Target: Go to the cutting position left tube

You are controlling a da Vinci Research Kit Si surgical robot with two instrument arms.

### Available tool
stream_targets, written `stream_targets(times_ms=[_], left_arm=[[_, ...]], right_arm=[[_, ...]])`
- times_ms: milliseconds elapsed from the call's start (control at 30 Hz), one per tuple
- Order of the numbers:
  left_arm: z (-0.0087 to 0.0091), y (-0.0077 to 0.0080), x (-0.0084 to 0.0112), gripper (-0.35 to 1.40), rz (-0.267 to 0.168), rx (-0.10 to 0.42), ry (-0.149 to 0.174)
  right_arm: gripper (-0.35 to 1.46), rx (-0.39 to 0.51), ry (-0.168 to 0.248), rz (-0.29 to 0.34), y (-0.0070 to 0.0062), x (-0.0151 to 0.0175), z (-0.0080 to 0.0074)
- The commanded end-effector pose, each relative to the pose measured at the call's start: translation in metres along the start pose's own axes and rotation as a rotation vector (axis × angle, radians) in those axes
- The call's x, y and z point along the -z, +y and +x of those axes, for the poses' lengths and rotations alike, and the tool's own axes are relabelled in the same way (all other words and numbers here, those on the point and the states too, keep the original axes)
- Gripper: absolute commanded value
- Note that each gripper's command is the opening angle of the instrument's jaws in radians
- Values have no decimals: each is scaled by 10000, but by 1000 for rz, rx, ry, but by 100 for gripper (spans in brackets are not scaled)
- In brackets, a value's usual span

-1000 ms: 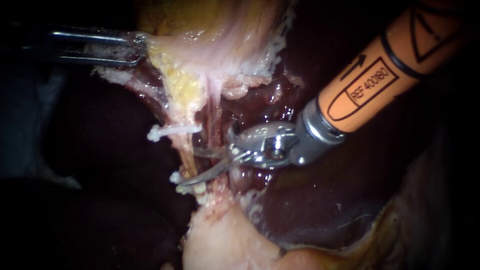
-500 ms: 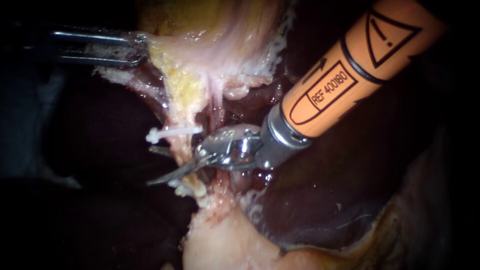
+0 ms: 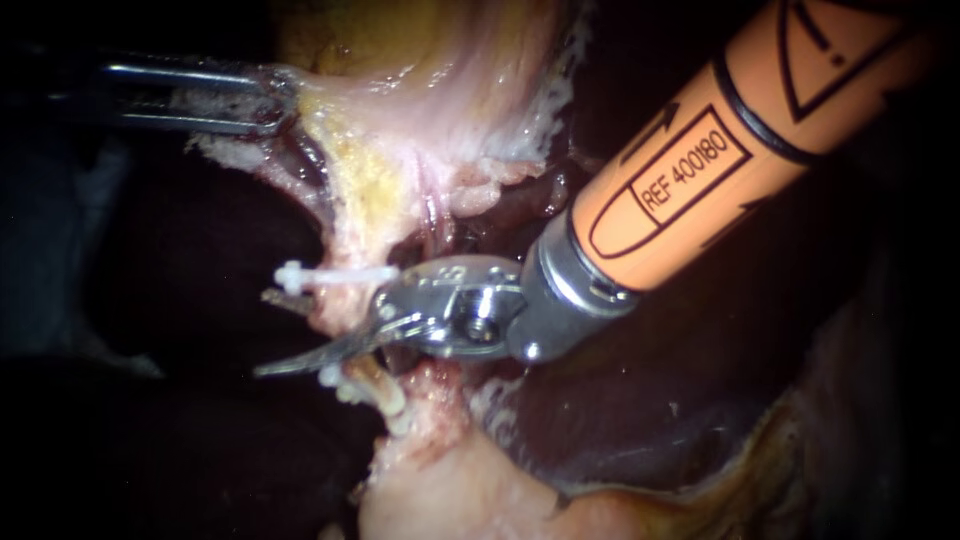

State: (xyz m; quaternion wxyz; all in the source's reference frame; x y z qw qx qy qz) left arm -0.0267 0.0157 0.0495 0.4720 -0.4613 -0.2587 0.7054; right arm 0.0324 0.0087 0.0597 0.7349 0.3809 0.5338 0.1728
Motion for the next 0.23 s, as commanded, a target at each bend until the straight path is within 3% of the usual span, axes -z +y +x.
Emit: stream_targets(times_ms=[33, 233], left_arm=[[0, 0, 0, -35, 0, 0, 0], [0, 0, -1, -35, 0, 0, 0]], right_arm=[[143, -1, -1, -1, 2, 0, -2], [143, -1, -1, -1, 2, 0, -3]])
